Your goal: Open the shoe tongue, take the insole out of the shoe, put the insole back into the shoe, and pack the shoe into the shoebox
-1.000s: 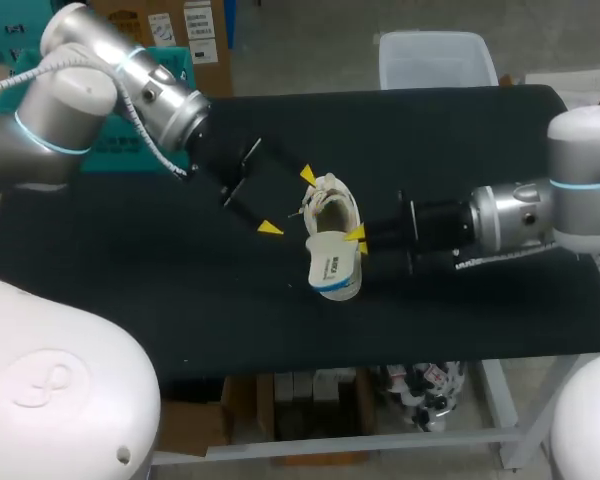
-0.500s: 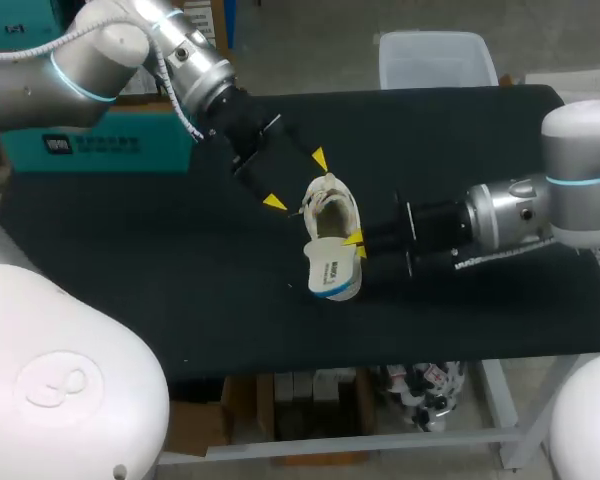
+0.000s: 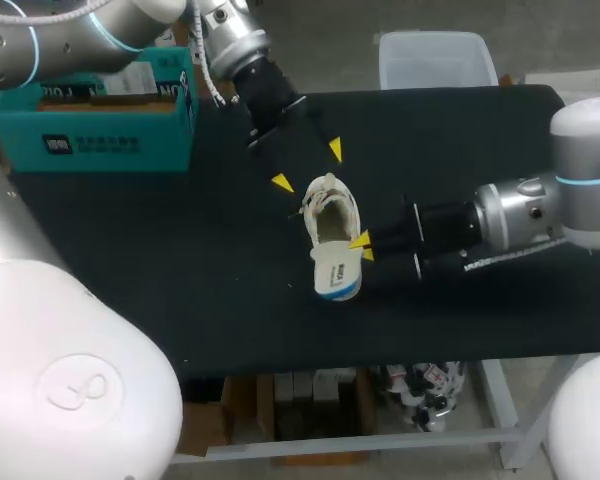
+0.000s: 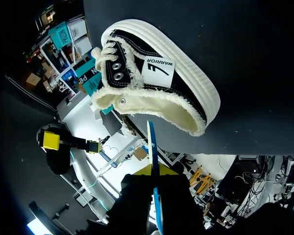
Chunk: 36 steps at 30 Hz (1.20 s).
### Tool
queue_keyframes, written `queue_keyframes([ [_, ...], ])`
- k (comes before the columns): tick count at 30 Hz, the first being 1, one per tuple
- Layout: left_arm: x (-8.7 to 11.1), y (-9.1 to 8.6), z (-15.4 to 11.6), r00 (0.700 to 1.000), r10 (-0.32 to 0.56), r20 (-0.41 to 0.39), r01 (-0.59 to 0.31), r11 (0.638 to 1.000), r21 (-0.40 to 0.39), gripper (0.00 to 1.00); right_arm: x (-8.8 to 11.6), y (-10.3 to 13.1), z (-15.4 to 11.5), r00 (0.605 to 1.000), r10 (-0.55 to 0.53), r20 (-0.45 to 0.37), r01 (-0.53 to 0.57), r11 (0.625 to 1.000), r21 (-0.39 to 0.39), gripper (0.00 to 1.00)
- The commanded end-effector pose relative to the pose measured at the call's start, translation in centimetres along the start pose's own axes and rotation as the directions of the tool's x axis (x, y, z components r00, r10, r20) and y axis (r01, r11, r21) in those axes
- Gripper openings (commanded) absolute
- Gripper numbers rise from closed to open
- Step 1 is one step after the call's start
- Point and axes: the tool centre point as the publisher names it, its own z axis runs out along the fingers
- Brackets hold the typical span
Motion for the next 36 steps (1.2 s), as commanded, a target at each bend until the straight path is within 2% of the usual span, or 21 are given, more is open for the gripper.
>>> queue_keyframes([
  [1, -0.65, 0.56, 0.05, 0.995, 0.010, -0.098, -0.008, 1.000, 0.020, 1.00, -0.03, -0.03, -0.24, 1.000, 0.000, -0.002, 0.000, 1.000, 0.004, 0.00],
  [6, -1.09, 0.59, 0.25, 0.993, -0.013, -0.119, 0.011, 1.000, -0.017, 1.00, -0.06, -0.05, -0.32, 1.000, -0.001, -0.002, 0.001, 1.000, 0.007, 0.00],
  [32, -1.09, 0.59, 0.25, 0.993, -0.013, -0.119, 0.011, 1.000, -0.017, 1.00, 0.07, 0.33, -0.42, 1.000, -0.008, 0.000, 0.008, 1.000, 0.020, 0.00],
  [36, -1.01, 0.72, 0.02, 0.992, 0.027, -0.122, -0.024, 0.999, 0.022, 1.00, 0.23, 0.47, -0.35, 1.000, -0.008, 0.002, 0.008, 1.000, 0.023, 0.00],
])
